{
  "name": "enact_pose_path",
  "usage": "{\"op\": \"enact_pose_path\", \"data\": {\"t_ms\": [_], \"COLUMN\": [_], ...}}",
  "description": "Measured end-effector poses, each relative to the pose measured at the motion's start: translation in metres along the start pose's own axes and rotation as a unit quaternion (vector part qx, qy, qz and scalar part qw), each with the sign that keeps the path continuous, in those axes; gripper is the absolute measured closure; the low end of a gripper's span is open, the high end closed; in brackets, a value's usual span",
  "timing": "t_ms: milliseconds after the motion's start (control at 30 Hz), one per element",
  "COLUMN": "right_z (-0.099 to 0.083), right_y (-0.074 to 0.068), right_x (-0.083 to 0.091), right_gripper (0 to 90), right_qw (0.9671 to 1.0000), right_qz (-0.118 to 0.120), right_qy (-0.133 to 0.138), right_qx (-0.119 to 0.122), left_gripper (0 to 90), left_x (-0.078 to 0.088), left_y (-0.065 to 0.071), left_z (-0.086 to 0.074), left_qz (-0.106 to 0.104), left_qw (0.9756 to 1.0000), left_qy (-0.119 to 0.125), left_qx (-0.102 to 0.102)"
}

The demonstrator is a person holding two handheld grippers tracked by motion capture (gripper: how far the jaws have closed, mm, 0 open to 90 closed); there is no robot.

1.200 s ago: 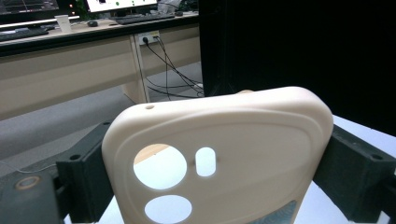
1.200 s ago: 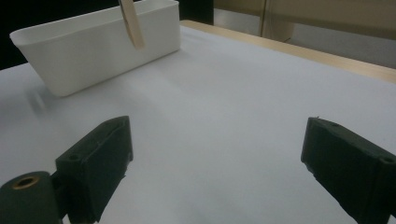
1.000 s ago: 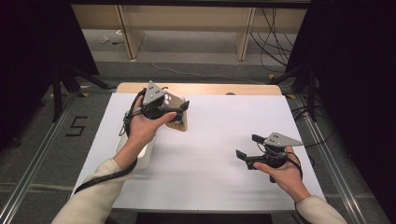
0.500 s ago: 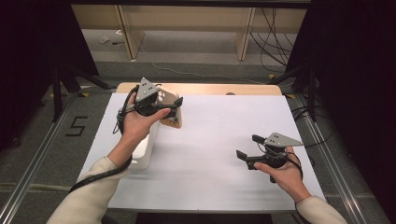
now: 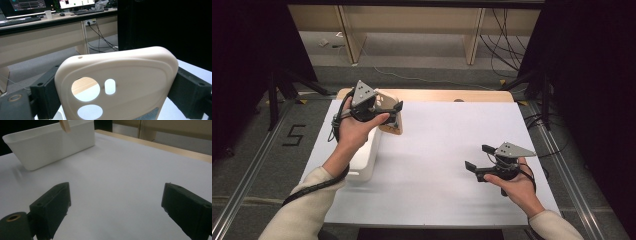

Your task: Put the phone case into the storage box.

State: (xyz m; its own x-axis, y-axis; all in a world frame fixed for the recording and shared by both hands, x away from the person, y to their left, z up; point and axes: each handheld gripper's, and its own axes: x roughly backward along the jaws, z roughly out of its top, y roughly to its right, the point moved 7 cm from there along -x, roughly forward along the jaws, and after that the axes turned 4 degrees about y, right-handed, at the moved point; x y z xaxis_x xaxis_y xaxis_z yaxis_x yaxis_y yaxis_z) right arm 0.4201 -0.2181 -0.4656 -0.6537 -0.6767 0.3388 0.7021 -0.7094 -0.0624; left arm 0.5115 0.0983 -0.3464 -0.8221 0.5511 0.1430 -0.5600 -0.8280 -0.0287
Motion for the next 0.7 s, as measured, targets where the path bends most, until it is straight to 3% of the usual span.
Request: {"op": "enact_pose_path", "data": {"t_ms": [700], "right_z": [0.000], "right_y": [0.000], "right_x": [0.000], "right_gripper": [9.5], "right_qw": [1.0000], "right_qz": [0.000], "right_qy": [0.001], "right_qx": [-0.001], "left_gripper": [10.4], "left_x": [0.007], "left_y": [-0.016], "left_z": [0.004], "left_qz": [0.016], "left_qw": [0.9999], "left_qy": [0.001], "left_qx": [0.000]}}
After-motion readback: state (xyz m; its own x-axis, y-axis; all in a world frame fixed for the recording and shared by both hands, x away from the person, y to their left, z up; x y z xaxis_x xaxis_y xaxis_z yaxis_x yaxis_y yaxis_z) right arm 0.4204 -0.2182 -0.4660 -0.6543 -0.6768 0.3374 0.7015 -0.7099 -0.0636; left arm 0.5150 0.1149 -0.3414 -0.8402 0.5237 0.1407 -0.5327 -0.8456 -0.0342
